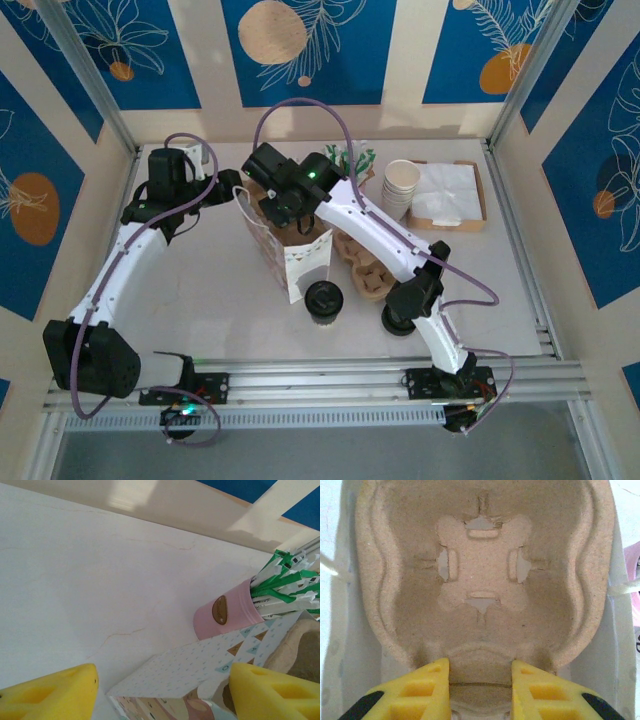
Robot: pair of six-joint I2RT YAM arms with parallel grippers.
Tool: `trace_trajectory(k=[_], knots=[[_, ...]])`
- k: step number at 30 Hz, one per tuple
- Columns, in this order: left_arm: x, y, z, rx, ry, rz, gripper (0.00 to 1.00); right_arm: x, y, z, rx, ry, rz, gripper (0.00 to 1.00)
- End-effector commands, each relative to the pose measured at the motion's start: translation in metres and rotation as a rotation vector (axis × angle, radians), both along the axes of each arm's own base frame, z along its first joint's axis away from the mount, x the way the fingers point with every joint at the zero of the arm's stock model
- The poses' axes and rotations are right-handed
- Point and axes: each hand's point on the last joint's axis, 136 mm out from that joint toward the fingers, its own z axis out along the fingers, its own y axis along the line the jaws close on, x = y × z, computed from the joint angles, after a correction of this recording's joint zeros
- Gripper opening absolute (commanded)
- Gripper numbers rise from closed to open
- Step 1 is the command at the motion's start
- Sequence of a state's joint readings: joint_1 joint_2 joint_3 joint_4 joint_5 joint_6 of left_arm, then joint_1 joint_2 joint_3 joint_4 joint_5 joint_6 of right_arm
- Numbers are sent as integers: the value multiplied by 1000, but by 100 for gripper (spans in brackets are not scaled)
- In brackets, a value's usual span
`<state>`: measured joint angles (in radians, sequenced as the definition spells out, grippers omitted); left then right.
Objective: Pack the takeout coffee
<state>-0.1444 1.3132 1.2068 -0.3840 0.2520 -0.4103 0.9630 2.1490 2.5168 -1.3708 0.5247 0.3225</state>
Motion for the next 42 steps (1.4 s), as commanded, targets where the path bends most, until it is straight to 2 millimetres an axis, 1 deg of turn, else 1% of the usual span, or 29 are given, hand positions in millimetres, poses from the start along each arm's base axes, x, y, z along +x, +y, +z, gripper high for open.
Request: trace_trajectory(k=[1,5,8,12,15,19,26,29,33,37,40,42], knots=[[6,2,5,-6,-13,31,70,-12,-9,10,-5,10,13,29],[7,4,3,-18,0,50,69,-13,-8,0,-26,33,14,29],[7,4,0,-24,7,58,68,-13,-4,-3,-34,26,33,27],[7,2,-4,-33,21,56,68,-16,7,0,-13,7,82,27],[8,4,-7,-31,33,65,68,-17,9,5,8,6,85,27],[8,6,-8,-26,38,77,67,-17,3,9,10,9,58,27],[10,9,-13,-25,51,104,66,-17,-2,3,-24,2,49,27],[10,11,-15,-21,57,117,66,-16,-3,7,-26,-24,41,27],[9,10,-14,-27,48,108,66,-13,-9,12,-29,-46,5,28],[8,6,-11,-40,37,90,66,-12,-15,11,-50,-49,-23,27],[7,5,-9,-50,31,82,65,-11,-21,1,-98,-39,-43,27],[5,4,-8,-54,26,76,65,-11,-26,-9,-136,-19,-59,28]])
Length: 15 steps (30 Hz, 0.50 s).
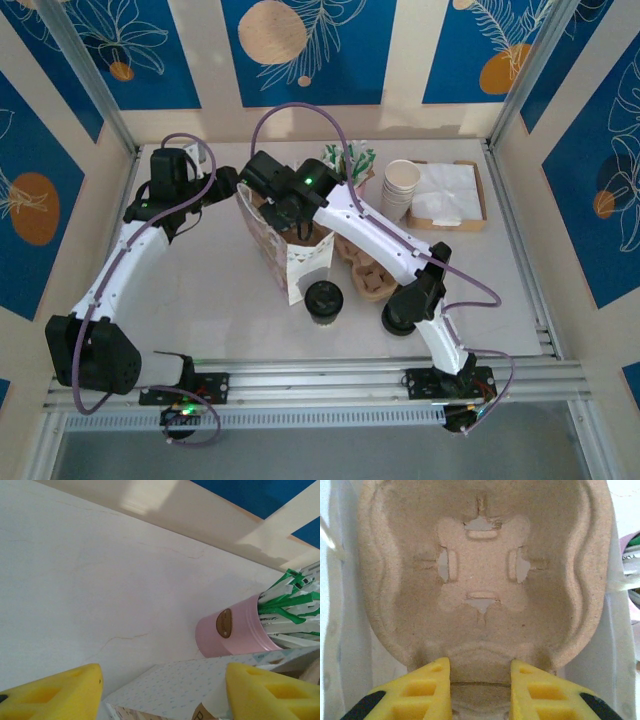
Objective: Pack the takeout coffee
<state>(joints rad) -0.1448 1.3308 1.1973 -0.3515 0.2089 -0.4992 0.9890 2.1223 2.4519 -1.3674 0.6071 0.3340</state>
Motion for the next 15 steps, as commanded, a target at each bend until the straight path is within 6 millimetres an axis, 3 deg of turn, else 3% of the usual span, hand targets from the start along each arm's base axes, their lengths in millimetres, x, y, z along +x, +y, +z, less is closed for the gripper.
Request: trace_trajectory(k=[1,6,15], knots=[[-4,-3,-2,-11,-3,-9,65,-7,-19,-10,-85,31,-44,28],[-7,-9,2,-36,-22,-36,65,-12,-13,-27,-101,94,-21,27],[-13,-22,15,-61,-80,-111,66,-13,-1,-32,-20,166,15,27]])
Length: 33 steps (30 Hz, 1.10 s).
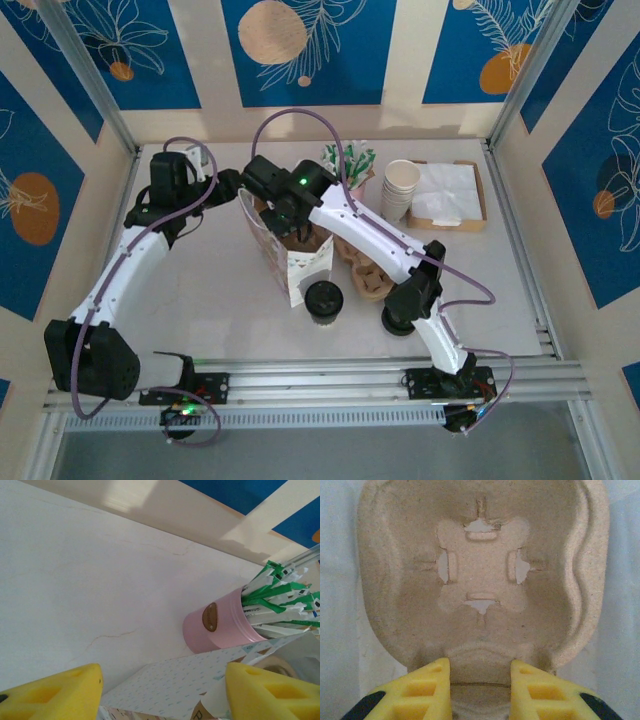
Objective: Pack the takeout coffee
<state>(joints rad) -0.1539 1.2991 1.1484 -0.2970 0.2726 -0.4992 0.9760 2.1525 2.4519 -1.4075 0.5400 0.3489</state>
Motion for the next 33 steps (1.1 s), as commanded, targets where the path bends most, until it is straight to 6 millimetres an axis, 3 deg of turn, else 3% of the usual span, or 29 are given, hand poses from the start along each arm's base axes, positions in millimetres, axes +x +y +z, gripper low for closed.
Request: trace_trajectory(k=[1,12,18,24,33], knots=[[-7,-11,15,-28,-57,-56,66,-6,0,-11,3,78,11,28],[-19,-11,41,-29,-140,-58,69,7,-7,-29,-19,126,-13,29],[-30,-5,44,9,-150,-50,71,10,-4,-46,-42,153,-16,29],[-37,9,33,56,-175,12,74,12,1,-49,-20,165,-14,31],[-39,8,13,68,-144,-6,74,14,0,-53,-15,178,-18,32]])
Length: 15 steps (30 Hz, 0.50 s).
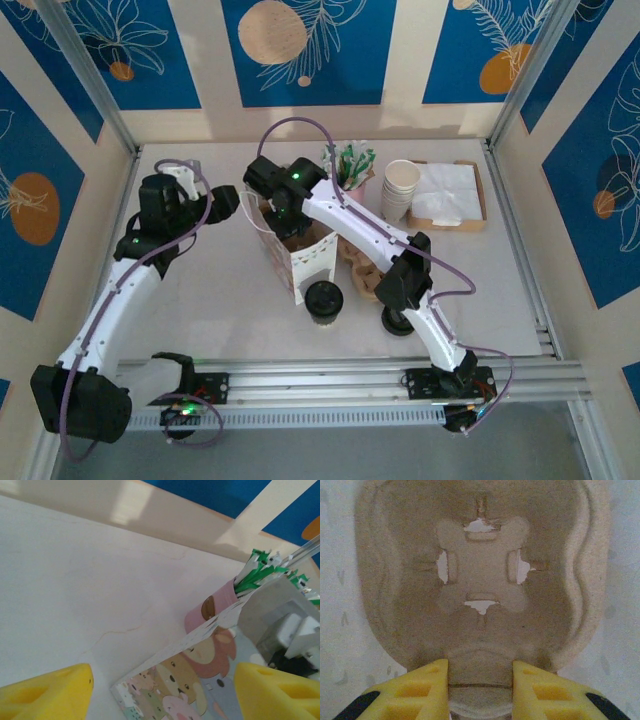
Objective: Pack the takeout coffee
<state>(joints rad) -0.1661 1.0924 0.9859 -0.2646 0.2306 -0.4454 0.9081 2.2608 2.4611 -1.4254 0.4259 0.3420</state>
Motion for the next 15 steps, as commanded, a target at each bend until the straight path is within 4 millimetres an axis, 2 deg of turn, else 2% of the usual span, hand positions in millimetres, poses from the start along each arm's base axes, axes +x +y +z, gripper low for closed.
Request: trace_trajectory(k=[1,15], knots=[[2,-2,6,17,-42,-8,74,-1,3,-1,21,22,5,33],[3,1,3,27,-36,5,74,-1,4,13,33,-10,10,49]])
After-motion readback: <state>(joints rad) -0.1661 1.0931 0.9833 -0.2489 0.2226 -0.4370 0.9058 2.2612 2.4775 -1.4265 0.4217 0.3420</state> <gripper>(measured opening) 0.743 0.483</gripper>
